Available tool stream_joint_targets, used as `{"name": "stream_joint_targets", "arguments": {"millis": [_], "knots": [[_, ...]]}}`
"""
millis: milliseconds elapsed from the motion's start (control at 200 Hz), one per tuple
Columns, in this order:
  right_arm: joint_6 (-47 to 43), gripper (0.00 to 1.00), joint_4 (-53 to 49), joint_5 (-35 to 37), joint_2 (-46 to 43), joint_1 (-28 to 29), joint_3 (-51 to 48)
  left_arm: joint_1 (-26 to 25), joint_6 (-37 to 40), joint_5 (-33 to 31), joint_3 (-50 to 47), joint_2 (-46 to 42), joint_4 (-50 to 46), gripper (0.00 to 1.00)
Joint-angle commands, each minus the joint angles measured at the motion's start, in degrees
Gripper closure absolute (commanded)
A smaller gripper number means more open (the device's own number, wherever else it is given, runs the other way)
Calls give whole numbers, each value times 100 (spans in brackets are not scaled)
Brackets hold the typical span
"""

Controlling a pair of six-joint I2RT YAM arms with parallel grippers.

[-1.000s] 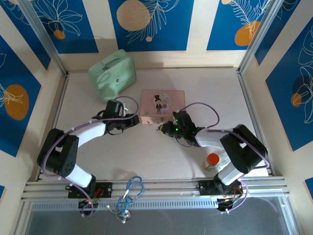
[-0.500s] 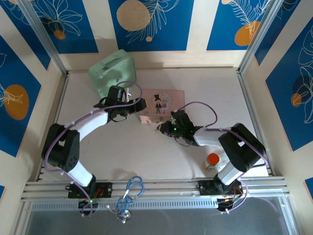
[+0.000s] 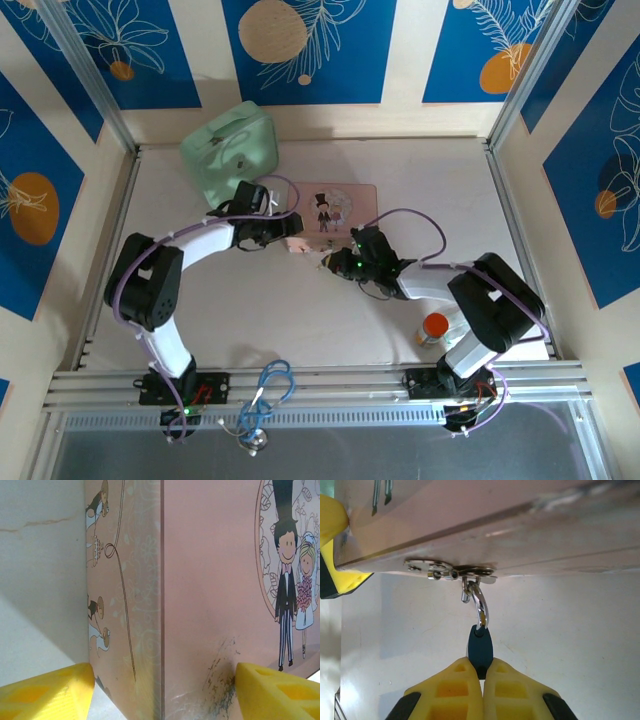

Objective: Unlock the padlock with the key

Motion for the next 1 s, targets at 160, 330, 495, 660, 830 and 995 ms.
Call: {"name": "stream_joint_targets", "arguments": {"millis": [160, 330, 495, 660, 830, 995], "knots": [[516, 100, -482, -383, -651, 151, -600, -42, -240, -104, -841, -431, -46, 31], [619, 100, -535, -377, -890, 183, -860, -34, -345, -187, -1388, -903, 71, 31], [696, 100, -508, -266, -809, 115, -869, 8, -308, -258, -1629, -1061, 43, 31], [946, 100, -335, -181, -405, 200, -750, 19, -370, -247, -1703, -1105, 138, 31], [1297, 100, 388, 305, -220, 365, -934, 19, -365, -256, -1710, -1087, 146, 32], [1223, 100, 602, 438, -162, 357, -962, 27, -357, -274, -1755, -1052, 159, 32]]}}
